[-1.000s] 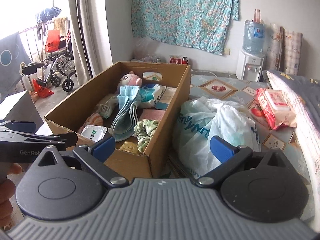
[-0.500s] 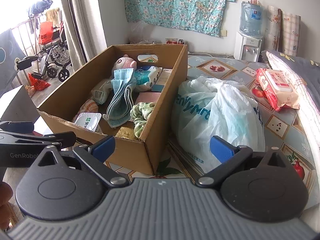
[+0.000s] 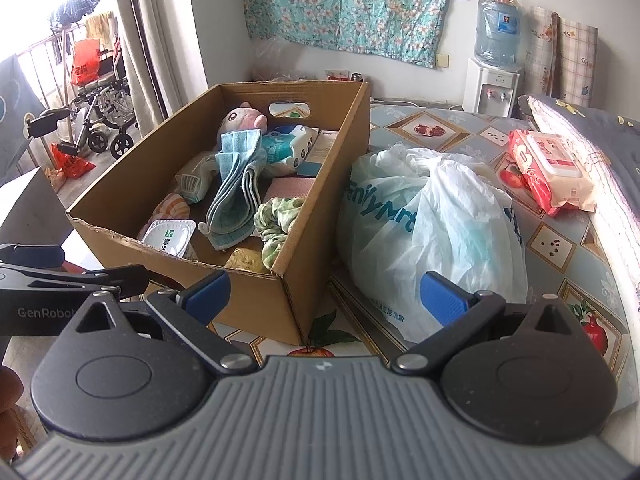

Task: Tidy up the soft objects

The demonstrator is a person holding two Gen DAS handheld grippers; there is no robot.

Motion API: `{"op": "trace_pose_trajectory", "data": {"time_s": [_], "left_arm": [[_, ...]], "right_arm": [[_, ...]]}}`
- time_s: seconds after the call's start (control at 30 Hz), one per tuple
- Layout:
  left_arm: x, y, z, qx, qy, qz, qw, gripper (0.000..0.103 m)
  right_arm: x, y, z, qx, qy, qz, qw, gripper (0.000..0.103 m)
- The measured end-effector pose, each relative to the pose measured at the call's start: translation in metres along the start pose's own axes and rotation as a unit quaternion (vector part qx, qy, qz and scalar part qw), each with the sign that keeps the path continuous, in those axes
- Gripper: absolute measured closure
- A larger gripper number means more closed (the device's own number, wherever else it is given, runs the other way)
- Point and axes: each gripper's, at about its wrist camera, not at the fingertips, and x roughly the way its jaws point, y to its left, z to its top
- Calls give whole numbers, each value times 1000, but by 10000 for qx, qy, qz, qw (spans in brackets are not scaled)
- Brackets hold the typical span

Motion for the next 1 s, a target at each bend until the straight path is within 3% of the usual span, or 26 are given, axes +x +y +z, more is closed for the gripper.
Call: {"op": "trace_pose_trajectory", "data": {"time_s": [1.0], "left_arm": [[5,-2,0,-4,125,-64,9999,2]], "right_arm": [[4,-2,-3,13,58,-90,9999,1]]}}
